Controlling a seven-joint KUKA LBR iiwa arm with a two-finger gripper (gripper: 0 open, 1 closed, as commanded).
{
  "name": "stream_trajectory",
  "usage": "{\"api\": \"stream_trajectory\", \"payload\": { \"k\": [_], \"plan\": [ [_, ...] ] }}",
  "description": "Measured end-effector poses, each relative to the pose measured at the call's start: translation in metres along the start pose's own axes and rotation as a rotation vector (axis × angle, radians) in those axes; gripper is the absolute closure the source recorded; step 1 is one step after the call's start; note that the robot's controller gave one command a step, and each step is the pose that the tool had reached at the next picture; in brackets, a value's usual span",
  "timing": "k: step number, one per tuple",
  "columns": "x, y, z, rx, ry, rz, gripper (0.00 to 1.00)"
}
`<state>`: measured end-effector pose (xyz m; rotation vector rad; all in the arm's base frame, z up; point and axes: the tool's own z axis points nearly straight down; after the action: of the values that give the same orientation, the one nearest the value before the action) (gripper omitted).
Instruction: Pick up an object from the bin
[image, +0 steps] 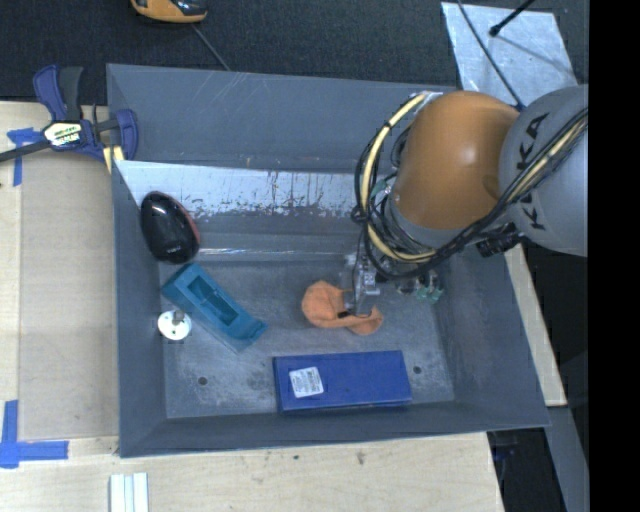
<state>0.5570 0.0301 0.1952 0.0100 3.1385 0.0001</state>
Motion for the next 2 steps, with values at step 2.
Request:
{"api": "stream_trajectory", "payload": {
  "k": [2],
  "plan": [
    [-0.002,-0.021,-0.029,-0.001,0.004,-0.359,1.0]
  ]
}}
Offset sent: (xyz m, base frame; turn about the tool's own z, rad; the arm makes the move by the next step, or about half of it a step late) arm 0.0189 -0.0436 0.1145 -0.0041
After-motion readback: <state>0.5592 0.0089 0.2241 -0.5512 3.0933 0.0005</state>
